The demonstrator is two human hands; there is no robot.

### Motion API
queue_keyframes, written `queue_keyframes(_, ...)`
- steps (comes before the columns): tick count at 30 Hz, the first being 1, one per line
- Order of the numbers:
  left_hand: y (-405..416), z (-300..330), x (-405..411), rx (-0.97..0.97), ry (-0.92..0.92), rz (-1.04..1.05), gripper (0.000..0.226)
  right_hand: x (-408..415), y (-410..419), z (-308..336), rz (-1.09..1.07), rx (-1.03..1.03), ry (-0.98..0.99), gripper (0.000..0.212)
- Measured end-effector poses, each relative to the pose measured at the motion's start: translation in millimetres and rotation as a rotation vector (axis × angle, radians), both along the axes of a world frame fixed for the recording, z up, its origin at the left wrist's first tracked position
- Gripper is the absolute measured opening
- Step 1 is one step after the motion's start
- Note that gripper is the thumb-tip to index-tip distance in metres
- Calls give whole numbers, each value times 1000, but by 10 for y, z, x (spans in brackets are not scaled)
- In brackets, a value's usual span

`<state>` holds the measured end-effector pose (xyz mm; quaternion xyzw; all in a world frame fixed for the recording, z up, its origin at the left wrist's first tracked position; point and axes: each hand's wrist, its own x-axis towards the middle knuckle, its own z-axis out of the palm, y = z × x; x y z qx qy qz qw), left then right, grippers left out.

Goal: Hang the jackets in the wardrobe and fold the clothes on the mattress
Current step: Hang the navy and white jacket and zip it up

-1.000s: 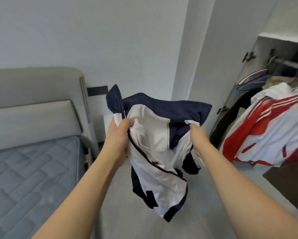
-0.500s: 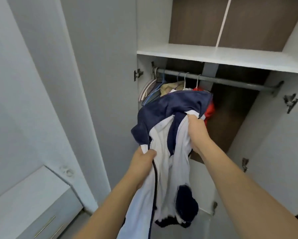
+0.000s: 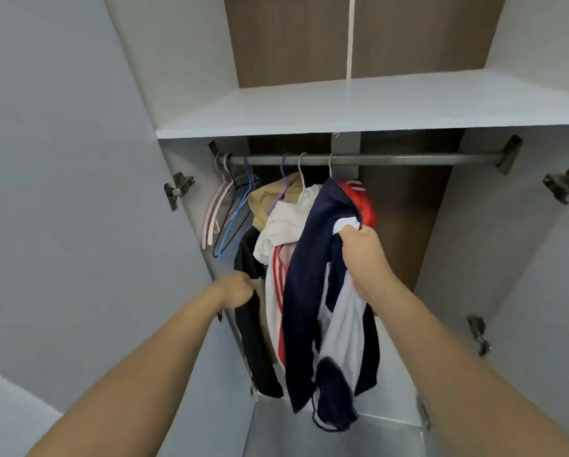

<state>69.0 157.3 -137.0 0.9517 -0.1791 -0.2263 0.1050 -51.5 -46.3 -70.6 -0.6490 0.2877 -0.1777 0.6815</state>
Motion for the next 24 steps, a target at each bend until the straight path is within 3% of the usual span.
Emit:
queue_keyframes(4,-178,217,1207,-162,-221,190,32,348,-85,-156,-50,-97,39,28)
queue_keyframes(11,-681,54,2362,-223,-246,233,55,855,-433,-165,-129,-329,88,19)
queue_keyframes(14,-833,-40,2489,-409,-180,352,45,957,-516,-154,-160,-392,108,15)
queue_keyframes(19,-850,190,2310,-687,-466,445,28,922,-677,-172,-224,-514,111,6)
queue_keyframes(24,-510,379,1530,-616,-609,283,30,857,-836,-195,-189,-469,129,6)
